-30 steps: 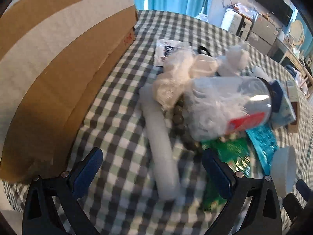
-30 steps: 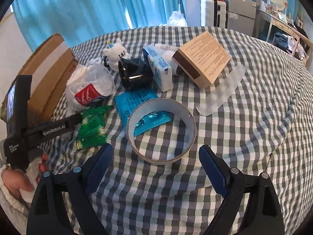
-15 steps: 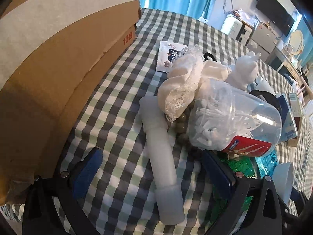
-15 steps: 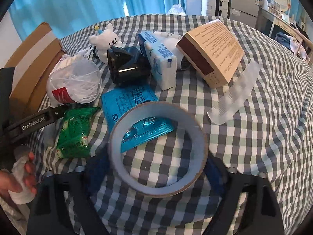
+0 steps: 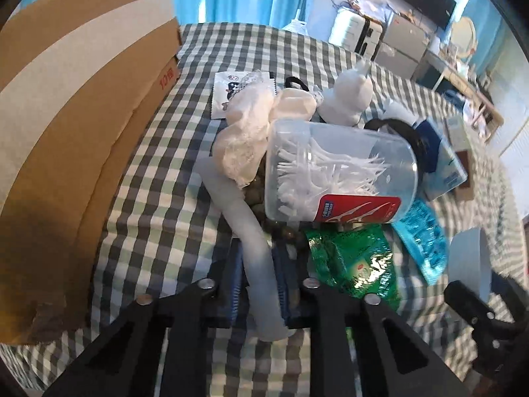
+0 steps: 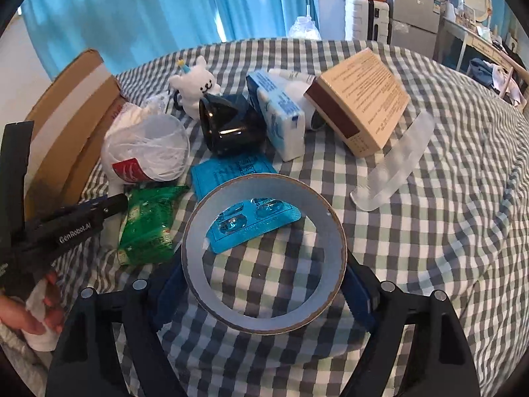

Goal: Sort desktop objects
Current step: 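Grasp the tape roll with the right tool while the left tool grasps the white tube, then carry the tape roll and white tube over the cardboard box with both tools, then open both tools to drop the tape roll and tube into the box, then grasp the blue blister pack with the right tool while the left grasps the fork container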

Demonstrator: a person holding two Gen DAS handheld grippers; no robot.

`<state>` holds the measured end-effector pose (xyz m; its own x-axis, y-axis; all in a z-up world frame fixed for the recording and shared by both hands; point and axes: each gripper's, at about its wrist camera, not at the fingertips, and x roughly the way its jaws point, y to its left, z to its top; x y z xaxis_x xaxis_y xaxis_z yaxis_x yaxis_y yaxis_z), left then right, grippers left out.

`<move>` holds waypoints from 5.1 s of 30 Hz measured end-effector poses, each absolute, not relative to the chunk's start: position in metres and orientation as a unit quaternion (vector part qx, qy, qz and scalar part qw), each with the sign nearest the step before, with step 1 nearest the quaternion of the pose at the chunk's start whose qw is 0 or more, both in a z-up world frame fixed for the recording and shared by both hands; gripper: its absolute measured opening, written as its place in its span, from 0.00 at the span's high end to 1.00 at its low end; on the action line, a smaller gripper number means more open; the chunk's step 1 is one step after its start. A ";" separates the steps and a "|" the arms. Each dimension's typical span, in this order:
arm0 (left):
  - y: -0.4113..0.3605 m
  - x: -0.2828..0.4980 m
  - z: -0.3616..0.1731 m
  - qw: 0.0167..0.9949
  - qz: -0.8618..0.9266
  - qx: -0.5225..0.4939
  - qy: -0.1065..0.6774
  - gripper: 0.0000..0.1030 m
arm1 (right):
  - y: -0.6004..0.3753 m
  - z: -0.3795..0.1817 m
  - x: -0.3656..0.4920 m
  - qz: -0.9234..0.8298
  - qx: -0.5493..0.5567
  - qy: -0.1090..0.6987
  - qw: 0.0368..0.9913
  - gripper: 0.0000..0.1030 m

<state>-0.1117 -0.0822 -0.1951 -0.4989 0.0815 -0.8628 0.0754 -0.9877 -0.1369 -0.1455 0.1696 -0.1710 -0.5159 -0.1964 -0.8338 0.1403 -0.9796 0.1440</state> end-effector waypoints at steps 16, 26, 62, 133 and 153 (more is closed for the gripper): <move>-0.055 -0.079 -0.144 0.016 0.886 -0.463 -0.008 0.85 | 0.196 -0.131 -0.113 -0.888 0.442 -0.084 0.097 0.20; -0.063 -0.054 -0.113 0.018 0.899 -0.437 -0.030 0.86 | 0.194 -0.099 -0.077 -0.903 0.409 -0.088 0.100 0.20; -0.254 -0.137 -0.020 -0.089 0.919 -0.380 -0.055 0.86 | -0.032 -0.001 -0.134 -0.864 0.358 -0.084 0.343 0.20; -0.037 -0.131 -0.170 0.031 0.877 -0.471 -0.085 0.00 | 0.251 -0.115 -0.119 -0.909 0.391 -0.137 0.054 0.07; -0.034 -0.186 -0.200 0.068 0.869 -0.482 -0.087 0.00 | 0.173 -0.180 -0.181 -0.870 0.459 0.019 0.179 0.07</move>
<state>-0.1860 -0.0343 -0.2004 -0.5270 0.2024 -0.8254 -0.0348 -0.9756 -0.2170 -0.1810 0.1731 -0.1804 -0.5147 -0.2936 -0.8055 0.3293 -0.9352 0.1304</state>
